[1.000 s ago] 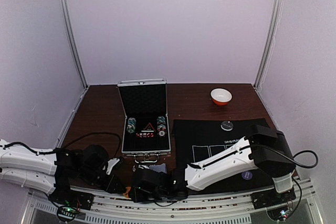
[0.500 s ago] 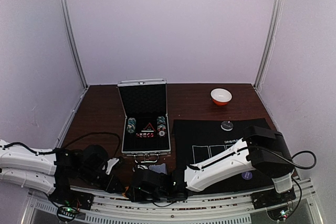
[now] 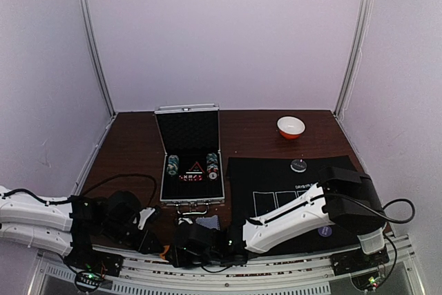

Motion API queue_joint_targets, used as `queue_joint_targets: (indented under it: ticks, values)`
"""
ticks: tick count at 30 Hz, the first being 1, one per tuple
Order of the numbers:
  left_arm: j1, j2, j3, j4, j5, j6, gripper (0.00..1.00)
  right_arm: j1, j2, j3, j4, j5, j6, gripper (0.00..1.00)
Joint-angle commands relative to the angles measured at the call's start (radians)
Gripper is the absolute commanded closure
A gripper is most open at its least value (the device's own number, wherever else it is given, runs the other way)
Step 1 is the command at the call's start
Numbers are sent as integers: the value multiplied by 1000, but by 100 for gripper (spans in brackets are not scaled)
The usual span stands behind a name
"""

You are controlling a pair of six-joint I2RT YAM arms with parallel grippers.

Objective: Distribute texas hold em gaming equipment
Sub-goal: Pick up the big blind button from the corner of the board.

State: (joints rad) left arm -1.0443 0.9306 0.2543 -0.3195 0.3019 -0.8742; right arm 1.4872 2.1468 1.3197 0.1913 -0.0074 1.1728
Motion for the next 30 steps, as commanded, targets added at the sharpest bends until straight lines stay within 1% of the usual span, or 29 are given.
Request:
queue_joint_targets:
  ticks: [1, 10, 15, 17, 21, 25, 30]
  values:
    - [-6, 8, -25, 25, 20, -7, 83, -10, -15, -15, 190, 63, -38, 65]
    - [-6, 0, -28, 25, 22, -8, 83, -5, -34, -50, 252, 75, -28, 66]
    - [-6, 0, -27, 25, 18, -8, 83, -10, -80, -150, 309, 127, 78, 66]
    - [-6, 0, -27, 25, 19, -6, 83, -14, -80, -166, 316, 136, 125, 66]
    - [-6, -2, -27, 24, 19, -7, 83, -14, -52, -103, 216, 119, 153, 67]
    - [-6, -5, -27, 24, 19, -8, 82, -15, -46, -104, 168, 107, 185, 67]
    - [-6, -4, -26, 25, 16, -6, 82, -15, -28, -95, 200, 65, 173, 67]
